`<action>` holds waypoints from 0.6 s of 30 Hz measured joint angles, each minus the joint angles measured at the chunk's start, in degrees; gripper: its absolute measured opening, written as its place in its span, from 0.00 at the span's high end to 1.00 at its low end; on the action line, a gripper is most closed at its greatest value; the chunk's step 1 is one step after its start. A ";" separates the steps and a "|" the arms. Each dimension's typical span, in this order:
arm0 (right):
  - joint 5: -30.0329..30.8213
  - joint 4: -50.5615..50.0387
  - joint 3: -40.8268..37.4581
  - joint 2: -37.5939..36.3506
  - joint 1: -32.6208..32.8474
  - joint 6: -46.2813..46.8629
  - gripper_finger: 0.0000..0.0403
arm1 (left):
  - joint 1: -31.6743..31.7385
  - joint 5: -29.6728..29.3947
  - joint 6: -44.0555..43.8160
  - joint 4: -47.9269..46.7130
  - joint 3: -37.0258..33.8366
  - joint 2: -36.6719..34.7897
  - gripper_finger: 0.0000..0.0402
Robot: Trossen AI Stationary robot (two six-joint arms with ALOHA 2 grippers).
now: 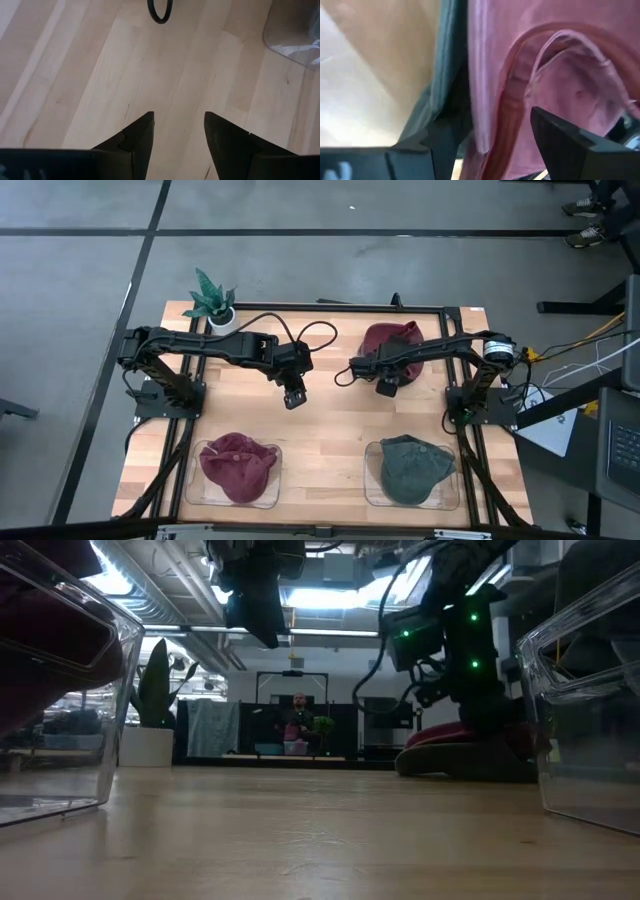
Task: Pick & Place hat
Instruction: Put the red cap into the left transparent bin
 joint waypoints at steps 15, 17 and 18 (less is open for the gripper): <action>0.21 7.03 2.07 -0.04 -1.63 -4.51 0.80 | 0.00 0.00 -0.01 0.00 0.00 0.00 0.58; -0.48 7.32 2.08 -0.04 -2.41 -4.52 0.87 | 0.00 0.00 -0.01 0.00 0.00 0.00 0.58; -0.50 7.40 2.08 -0.04 -2.77 -4.64 0.91 | 0.00 0.00 -0.02 0.00 0.00 0.00 0.58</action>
